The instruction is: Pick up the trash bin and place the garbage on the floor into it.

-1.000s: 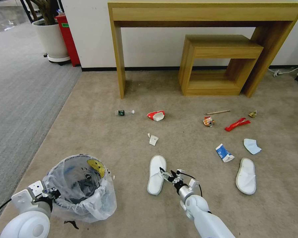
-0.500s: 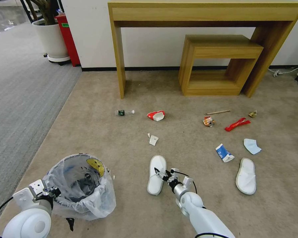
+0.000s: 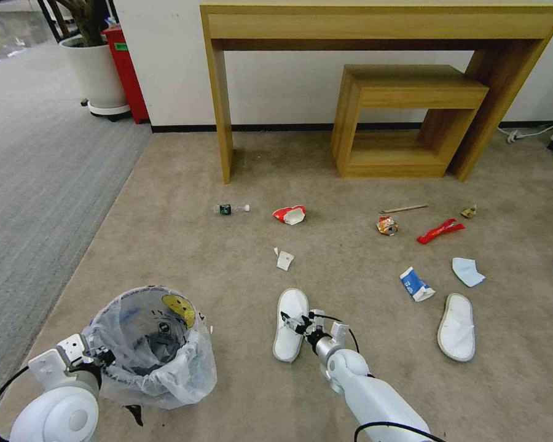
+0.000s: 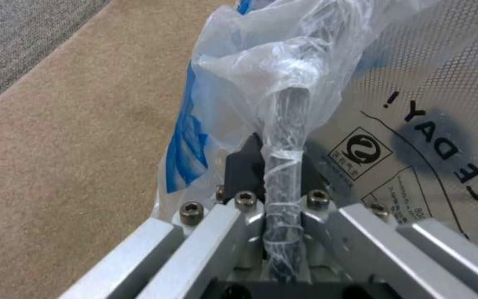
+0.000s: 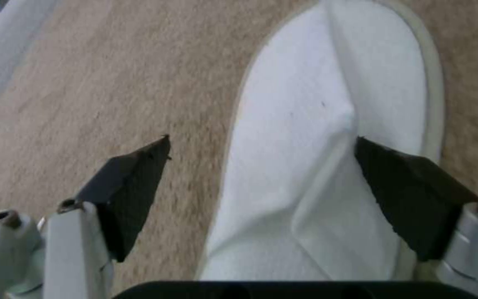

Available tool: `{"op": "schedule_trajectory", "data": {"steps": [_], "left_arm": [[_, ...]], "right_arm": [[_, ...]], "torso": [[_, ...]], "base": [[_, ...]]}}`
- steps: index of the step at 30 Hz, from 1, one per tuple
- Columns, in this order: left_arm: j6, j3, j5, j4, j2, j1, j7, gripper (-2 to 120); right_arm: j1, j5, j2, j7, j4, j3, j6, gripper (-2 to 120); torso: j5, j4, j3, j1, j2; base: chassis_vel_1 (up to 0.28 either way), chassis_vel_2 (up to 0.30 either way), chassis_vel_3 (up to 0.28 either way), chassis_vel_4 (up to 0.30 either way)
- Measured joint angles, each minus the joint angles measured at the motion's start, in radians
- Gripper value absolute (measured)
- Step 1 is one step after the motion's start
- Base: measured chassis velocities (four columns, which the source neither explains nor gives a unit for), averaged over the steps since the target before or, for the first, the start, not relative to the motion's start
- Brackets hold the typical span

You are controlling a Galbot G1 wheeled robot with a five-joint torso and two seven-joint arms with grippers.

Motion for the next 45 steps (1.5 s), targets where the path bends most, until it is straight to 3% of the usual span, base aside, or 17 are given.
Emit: {"op": "schedule_trajectory", "data": {"steps": [5, 8, 16, 18, 21, 38, 45], "left_arm": [[-0.002, 0.001, 0.002, 0.003, 0.0, -0.002, 0.001, 1], [-0.005, 0.002, 0.002, 0.006, 0.0, -0.004, 0.003, 1], [-0.006, 0.006, 0.003, 0.009, 0.002, -0.01, 0.004, 1], [-0.007, 0.009, 0.003, 0.012, 0.002, -0.013, 0.004, 1], [-0.008, 0.013, 0.003, 0.015, 0.003, -0.016, 0.005, 1], [-0.015, 0.016, 0.005, 0.024, 0.003, -0.022, 0.007, 1], [-0.018, 0.016, 0.01, 0.024, 0.0, -0.019, 0.01, 1]], "right_arm": [[0.007, -0.005, 0.003, 0.014, 0.001, -0.011, 0.003, 76], [0.007, -0.011, 0.002, 0.019, 0.005, -0.018, 0.009, 61], [-0.001, -0.018, -0.007, 0.025, 0.007, -0.023, 0.012, 37], [-0.005, -0.022, -0.01, 0.026, 0.005, -0.025, 0.015, 25], [-0.009, -0.026, -0.013, 0.026, -0.001, -0.029, 0.016, 20], [0.008, -0.045, -0.02, 0.013, -0.023, -0.062, 0.047, 15], [0.007, -0.052, -0.023, 0.012, -0.019, -0.067, 0.052, 3]], "torso": [[0.0, 0.0001, 0.0, 0.0, 0.0], [0.0, 0.0, 0.0, 0.0, 0.0], [0.0, 0.0, 0.0, 0.0, 0.0], [0.0, 0.0, 0.0, 0.0, 0.0], [0.0, 0.0, 0.0, 0.0, 0.0], [0.0, 0.0, 0.0, 0.0, 0.0], [0.0, 0.0, 0.0, 0.0, 0.0]], "base": [[0.0, 0.0, 0.0, 0.0], [0.0, 0.0, 0.0, 0.0], [0.0, 0.0, 0.0, 0.0], [0.0, 0.0, 0.0, 0.0], [0.0, 0.0, 0.0, 0.0], [0.0, 0.0, 0.0, 0.0], [0.0, 0.0, 0.0, 0.0]]}}
